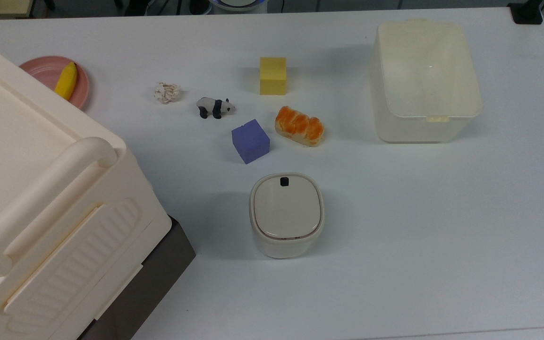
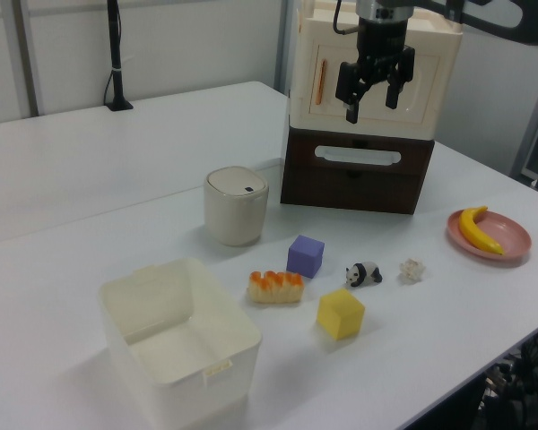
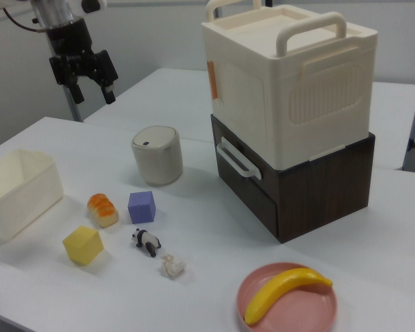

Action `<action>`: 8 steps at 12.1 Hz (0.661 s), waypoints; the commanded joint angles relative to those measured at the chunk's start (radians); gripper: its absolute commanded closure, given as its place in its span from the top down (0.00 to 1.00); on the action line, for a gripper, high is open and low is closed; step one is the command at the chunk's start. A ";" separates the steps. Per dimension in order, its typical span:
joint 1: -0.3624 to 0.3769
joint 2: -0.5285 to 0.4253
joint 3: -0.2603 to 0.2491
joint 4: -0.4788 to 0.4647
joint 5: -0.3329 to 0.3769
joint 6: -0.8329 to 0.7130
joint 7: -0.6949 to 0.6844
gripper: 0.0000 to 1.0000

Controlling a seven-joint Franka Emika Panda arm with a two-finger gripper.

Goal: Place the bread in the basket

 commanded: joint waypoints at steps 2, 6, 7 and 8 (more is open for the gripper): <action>-0.001 -0.039 -0.010 -0.052 0.015 0.036 -0.026 1.00; -0.001 -0.049 -0.008 -0.098 0.017 0.084 -0.032 1.00; 0.001 -0.058 -0.008 -0.109 0.015 0.092 -0.032 1.00; 0.001 -0.063 -0.007 -0.115 0.015 0.094 -0.049 1.00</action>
